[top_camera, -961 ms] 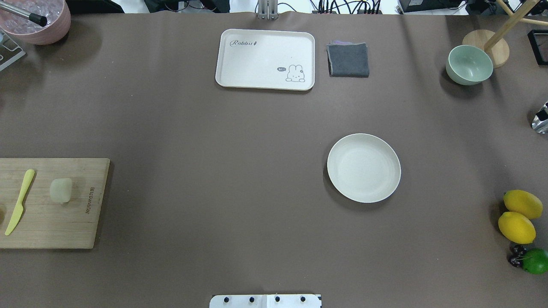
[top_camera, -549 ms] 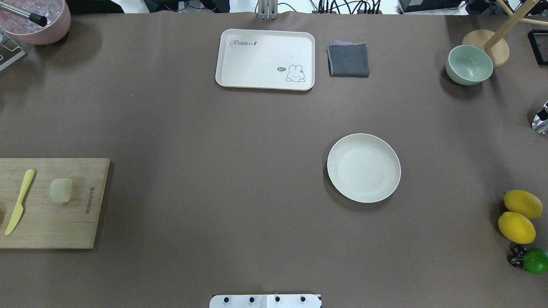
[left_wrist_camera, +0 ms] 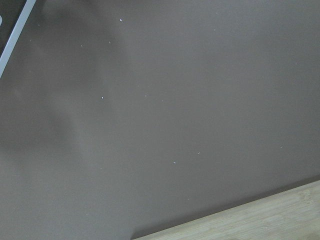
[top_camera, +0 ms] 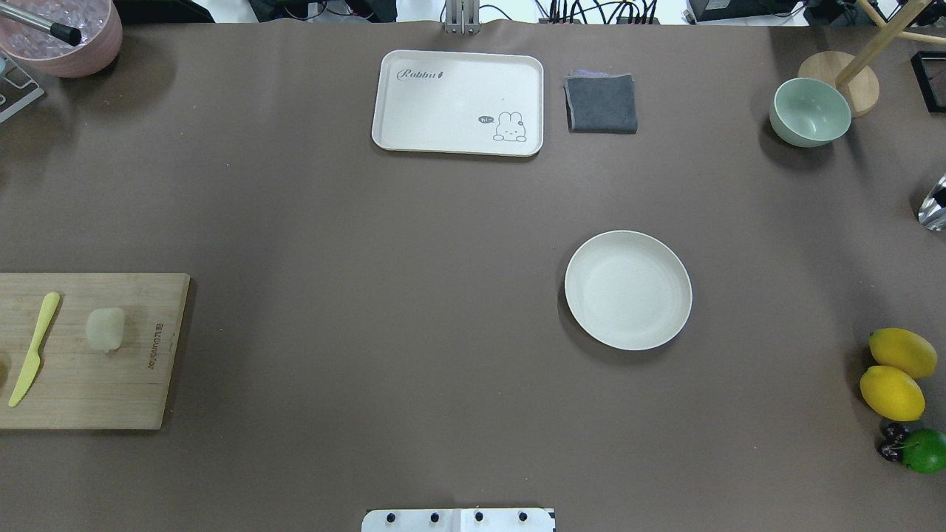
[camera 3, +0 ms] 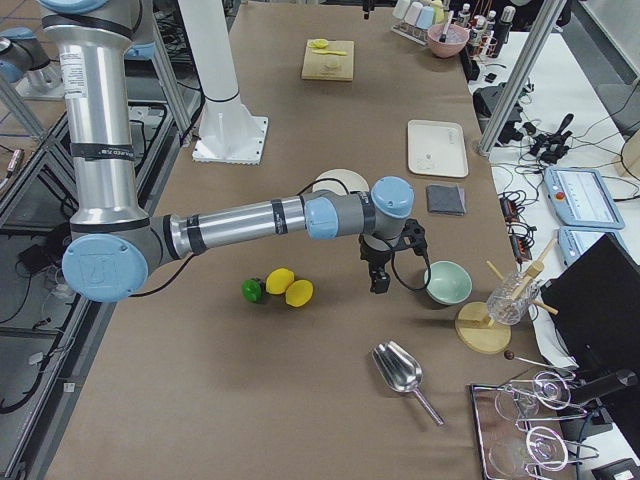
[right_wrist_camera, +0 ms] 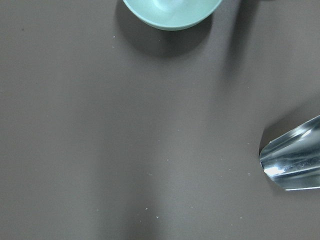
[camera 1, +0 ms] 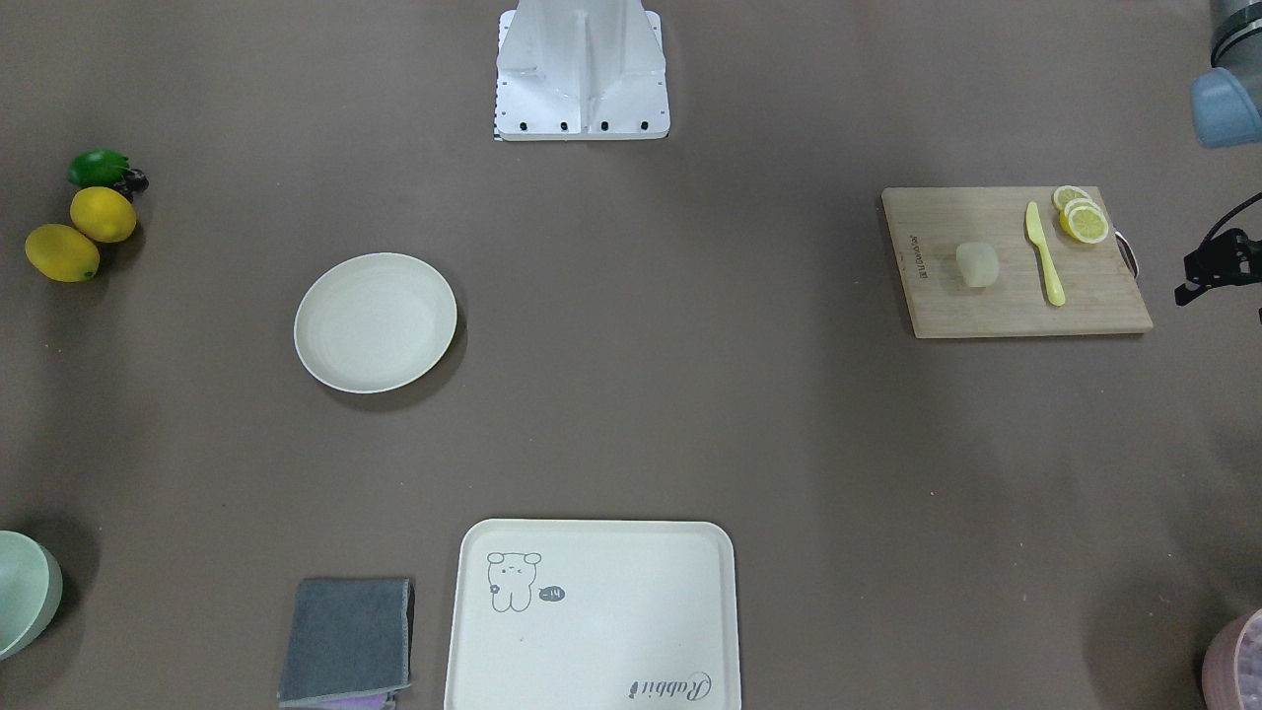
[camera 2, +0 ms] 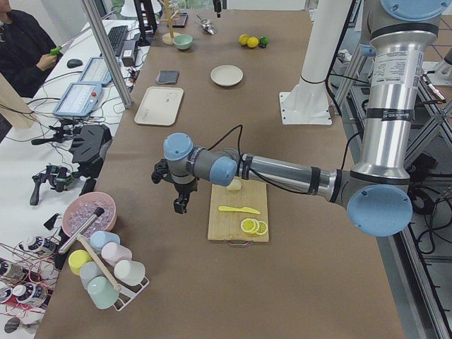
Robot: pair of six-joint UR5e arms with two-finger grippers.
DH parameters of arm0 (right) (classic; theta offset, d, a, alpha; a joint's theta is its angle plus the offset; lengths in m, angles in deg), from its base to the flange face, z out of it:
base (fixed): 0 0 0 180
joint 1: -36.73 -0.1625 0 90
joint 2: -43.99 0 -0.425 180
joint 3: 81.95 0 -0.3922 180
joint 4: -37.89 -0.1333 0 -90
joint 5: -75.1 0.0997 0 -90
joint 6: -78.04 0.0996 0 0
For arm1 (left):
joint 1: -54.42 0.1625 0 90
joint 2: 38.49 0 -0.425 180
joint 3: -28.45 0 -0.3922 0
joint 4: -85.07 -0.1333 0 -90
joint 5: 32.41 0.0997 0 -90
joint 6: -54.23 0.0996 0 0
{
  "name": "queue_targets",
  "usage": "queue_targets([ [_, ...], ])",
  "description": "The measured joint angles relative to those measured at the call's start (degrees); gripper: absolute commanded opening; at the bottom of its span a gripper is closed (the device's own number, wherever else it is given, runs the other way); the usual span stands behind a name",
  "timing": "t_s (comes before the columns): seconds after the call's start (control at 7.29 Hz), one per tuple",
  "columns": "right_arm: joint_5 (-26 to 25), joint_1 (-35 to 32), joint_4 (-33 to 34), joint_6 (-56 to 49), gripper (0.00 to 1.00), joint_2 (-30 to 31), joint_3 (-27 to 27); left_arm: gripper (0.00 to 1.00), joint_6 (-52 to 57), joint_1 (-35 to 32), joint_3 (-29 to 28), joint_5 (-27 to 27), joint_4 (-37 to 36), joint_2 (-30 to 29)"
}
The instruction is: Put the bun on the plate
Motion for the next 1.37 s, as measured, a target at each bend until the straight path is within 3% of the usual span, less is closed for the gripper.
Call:
queue_targets([
  [0.96, 0.4, 0.6, 0.0, 3.2, 1.00, 0.3, 3.5, 0.98, -0.3, 0.1, -0.1, -0.2, -0.1, 0.2],
  [1.37, 0.6, 6.1, 0.0, 12.6, 1.00, 0.2, 7.5, 0.98, -0.3, 0.2, 0.1, -0.3, 0.0, 0.1],
])
